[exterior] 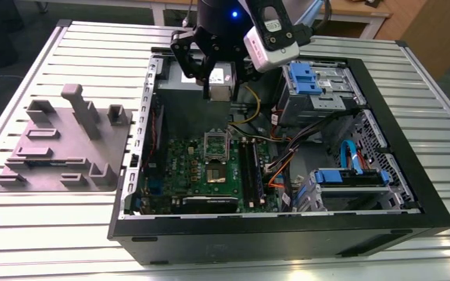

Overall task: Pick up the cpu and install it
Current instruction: 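Place the cpu into insertion slot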

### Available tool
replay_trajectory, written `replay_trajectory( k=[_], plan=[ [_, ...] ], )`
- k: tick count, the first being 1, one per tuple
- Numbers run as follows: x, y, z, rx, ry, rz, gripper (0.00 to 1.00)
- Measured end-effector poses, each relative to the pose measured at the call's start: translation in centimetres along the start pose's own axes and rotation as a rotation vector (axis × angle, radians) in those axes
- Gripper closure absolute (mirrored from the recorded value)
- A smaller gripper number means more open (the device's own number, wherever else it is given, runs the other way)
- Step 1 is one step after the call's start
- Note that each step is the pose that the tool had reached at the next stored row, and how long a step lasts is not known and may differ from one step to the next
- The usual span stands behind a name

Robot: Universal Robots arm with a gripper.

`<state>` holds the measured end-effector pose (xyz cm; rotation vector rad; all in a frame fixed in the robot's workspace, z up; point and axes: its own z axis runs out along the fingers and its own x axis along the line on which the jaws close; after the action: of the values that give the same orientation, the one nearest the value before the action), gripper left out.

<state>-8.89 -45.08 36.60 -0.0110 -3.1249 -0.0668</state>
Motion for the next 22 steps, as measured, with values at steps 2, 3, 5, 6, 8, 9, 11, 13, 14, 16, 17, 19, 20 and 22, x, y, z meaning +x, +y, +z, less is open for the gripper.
replay_trajectory(
  k=[2, 3, 5, 6, 8, 9, 11, 13, 14, 16, 17, 19, 20, 22],
  plan=[
    [0.00, -0.06, 0.07, 0.0000, 0.0000, 0.000, 0.53],
    [0.00, -0.10, 0.11, 0.0000, 0.0000, 0.000, 0.53],
    [0.00, -0.15, 0.18, 0.0001, 0.0000, 0.000, 0.53],
    [0.00, -0.16, 0.22, 0.0001, 0.0000, 0.000, 0.53],
    [0.00, -0.17, 0.26, 0.0002, 0.0001, 0.000, 0.53],
    [-0.01, -0.18, 0.30, 0.0001, 0.0000, 0.000, 0.53],
    [0.00, -0.18, 0.35, 0.0000, 0.0000, 0.000, 0.53],
    [-0.01, -0.19, 0.39, 0.0001, 0.0000, 0.000, 0.53],
    [-0.01, -0.19, 0.41, 0.0001, 0.0000, 0.000, 0.53],
    [-0.01, -0.20, 0.45, 0.0001, 0.0000, 0.000, 0.53],
    [-0.01, -0.20, 0.48, 0.0002, 0.0000, 0.000, 0.53],
    [-0.01, -0.20, 0.52, 0.0003, 0.0000, 0.000, 0.53],
    [-0.01, -0.21, 0.54, 0.0003, 0.0000, 0.000, 0.53],
    [-0.01, -0.23, 0.57, 0.0003, 0.0000, 0.000, 0.53]
  ],
)
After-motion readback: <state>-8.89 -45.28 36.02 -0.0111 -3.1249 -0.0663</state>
